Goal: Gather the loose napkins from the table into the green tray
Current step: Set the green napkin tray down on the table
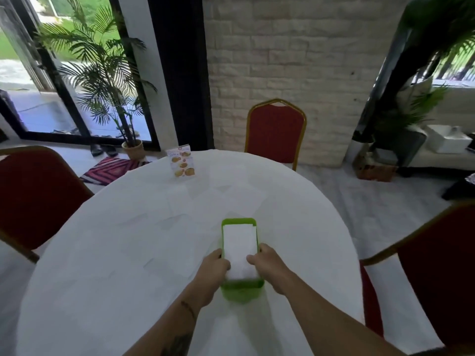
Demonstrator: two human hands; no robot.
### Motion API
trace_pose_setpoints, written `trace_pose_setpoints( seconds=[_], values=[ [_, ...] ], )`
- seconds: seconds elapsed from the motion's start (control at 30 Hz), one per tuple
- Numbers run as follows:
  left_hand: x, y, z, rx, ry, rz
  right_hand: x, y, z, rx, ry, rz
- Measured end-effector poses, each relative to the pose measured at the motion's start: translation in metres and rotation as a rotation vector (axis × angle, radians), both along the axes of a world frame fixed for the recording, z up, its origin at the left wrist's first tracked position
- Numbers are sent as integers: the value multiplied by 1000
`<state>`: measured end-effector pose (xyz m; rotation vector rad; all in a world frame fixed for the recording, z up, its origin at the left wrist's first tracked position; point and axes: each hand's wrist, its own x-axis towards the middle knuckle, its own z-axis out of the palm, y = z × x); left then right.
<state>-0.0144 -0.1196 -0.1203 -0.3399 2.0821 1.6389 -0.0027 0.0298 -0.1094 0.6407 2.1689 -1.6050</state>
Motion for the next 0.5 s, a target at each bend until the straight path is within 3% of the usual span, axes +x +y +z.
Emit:
trace_pose_setpoints(
  seconds=[0.37, 0.5],
  values=[
    [-23, -13, -2, 131, 23, -5, -19, -4, 3, 11, 41, -44],
    [-14, -23, 9, 71, 99, -35, -12, 1, 7, 217, 170, -50]
  ],
)
